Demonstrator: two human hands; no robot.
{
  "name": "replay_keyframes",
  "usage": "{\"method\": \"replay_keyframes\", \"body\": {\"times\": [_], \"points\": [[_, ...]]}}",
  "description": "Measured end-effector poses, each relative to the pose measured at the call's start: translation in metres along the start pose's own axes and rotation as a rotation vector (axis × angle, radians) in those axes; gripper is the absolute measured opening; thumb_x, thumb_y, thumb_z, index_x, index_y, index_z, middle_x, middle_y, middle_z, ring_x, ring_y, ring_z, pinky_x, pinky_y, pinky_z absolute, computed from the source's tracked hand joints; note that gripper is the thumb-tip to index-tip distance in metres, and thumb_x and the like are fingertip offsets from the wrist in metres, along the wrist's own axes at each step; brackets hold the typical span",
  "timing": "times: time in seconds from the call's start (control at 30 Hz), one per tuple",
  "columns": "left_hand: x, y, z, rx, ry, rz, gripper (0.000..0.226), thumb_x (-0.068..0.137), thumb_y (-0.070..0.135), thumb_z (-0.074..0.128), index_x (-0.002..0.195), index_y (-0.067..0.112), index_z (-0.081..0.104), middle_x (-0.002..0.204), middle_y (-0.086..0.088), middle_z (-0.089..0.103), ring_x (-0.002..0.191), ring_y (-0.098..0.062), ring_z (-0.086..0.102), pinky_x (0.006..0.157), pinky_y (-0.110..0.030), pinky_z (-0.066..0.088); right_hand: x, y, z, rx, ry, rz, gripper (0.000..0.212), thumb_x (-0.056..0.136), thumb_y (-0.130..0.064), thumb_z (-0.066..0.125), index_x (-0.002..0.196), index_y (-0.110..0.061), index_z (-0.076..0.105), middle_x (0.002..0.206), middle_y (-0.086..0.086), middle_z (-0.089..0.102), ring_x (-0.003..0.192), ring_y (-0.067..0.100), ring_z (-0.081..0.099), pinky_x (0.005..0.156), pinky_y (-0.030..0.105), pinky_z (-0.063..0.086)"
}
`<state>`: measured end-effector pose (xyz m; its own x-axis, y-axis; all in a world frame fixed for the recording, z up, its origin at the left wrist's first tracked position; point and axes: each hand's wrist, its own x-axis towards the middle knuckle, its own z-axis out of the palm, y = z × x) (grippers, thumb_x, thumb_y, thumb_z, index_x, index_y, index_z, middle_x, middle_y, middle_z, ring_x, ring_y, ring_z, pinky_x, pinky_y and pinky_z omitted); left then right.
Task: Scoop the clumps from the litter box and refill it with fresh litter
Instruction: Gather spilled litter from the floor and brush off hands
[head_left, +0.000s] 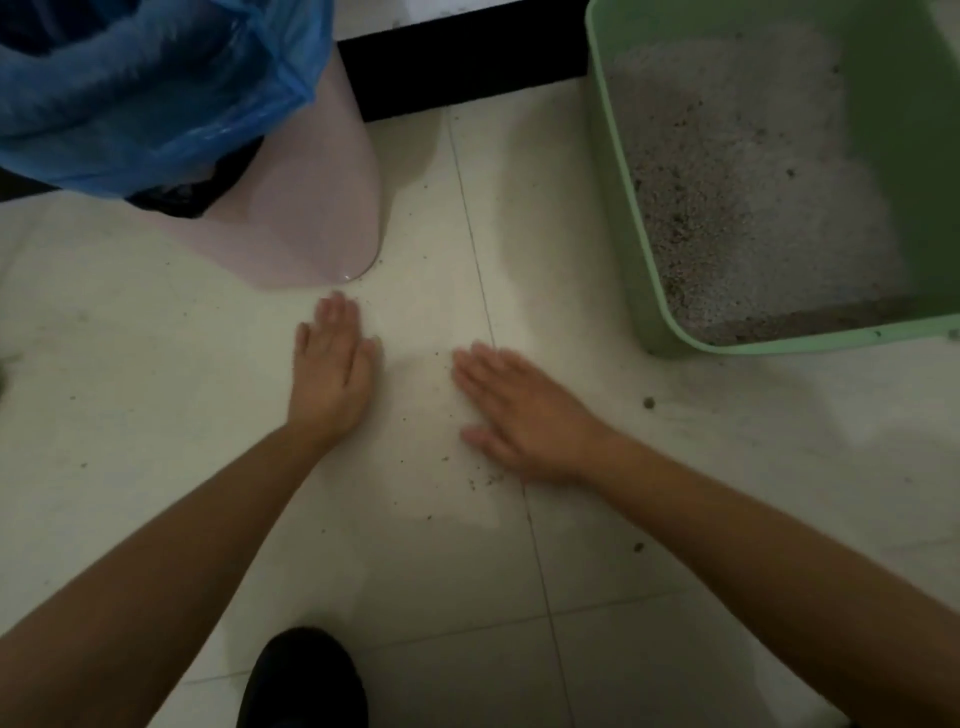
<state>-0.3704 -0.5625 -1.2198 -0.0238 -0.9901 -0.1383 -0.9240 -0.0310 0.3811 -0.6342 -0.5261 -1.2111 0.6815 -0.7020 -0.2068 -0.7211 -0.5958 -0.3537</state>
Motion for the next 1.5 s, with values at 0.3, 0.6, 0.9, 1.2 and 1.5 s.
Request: {"method": "replay_keyframes", "body": {"times": [0.3, 0.6, 0.9, 1.2, 1.5], "points": [[-0.057, 0.094, 0.04, -0.129, -0.251, 0.491, 0.06, 0.102, 0.04, 0.015, 0.154, 0.011, 0.021, 0.162, -0.003, 0.018, 0.151, -0.008, 0.007, 0.123, -0.032, 0.002, -0.111, 0.019, 0.018, 0.101, 0.408, 0.568, 0.063, 0.102, -0.044, 0.031, 0.151, -0.003, 0.033, 0.157, 0.016, 0.031, 0.148, 0.028, 0.022, 0.123, 0.038, 0.014], [-0.096, 0.133, 0.034, -0.654, -0.103, 0.226, 0.058, 0.101, 0.025, 0.03, 0.154, 0.006, 0.021, 0.161, -0.003, 0.023, 0.148, -0.008, 0.021, 0.122, -0.032, 0.02, -0.111, -0.023, 0.031, 0.142, 0.143, 0.312, 0.069, 0.104, -0.047, 0.024, 0.157, -0.006, 0.006, 0.164, 0.011, -0.003, 0.152, 0.019, -0.008, 0.124, 0.038, 0.005], [-0.108, 0.09, 0.049, -0.186, -0.089, 0.251, 0.073, 0.097, 0.04, 0.02, 0.155, -0.001, 0.002, 0.164, -0.014, 0.0, 0.152, -0.019, -0.004, 0.123, -0.047, 0.003, -0.191, -0.033, 0.048, 0.01, 0.025, 0.708, 0.103, 0.092, -0.075, 0.018, 0.152, 0.001, -0.014, 0.159, 0.02, -0.024, 0.148, 0.031, -0.022, 0.123, 0.049, 0.004], [-0.123, 0.173, 0.055, -0.742, -0.138, 0.072, 0.065, 0.098, 0.035, 0.021, 0.155, 0.005, 0.013, 0.161, 0.005, 0.01, 0.144, 0.011, 0.006, 0.117, -0.011, 0.006, -0.155, -0.036, 0.047, 0.012, 0.021, 0.66, 0.109, 0.087, -0.082, 0.009, 0.151, 0.003, -0.015, 0.157, 0.023, -0.027, 0.146, 0.031, -0.026, 0.123, 0.048, 0.001], [-0.078, 0.069, 0.025, -0.462, 0.043, 0.002, 0.064, 0.097, 0.029, 0.024, 0.155, 0.005, 0.014, 0.163, -0.006, 0.015, 0.15, -0.012, 0.013, 0.124, -0.035, 0.011, -0.11, -0.03, 0.038, -0.021, 0.061, 0.438, 0.107, 0.086, -0.082, 0.01, 0.154, -0.001, -0.008, 0.161, 0.019, -0.019, 0.148, 0.028, -0.022, 0.122, 0.047, 0.003]]}}
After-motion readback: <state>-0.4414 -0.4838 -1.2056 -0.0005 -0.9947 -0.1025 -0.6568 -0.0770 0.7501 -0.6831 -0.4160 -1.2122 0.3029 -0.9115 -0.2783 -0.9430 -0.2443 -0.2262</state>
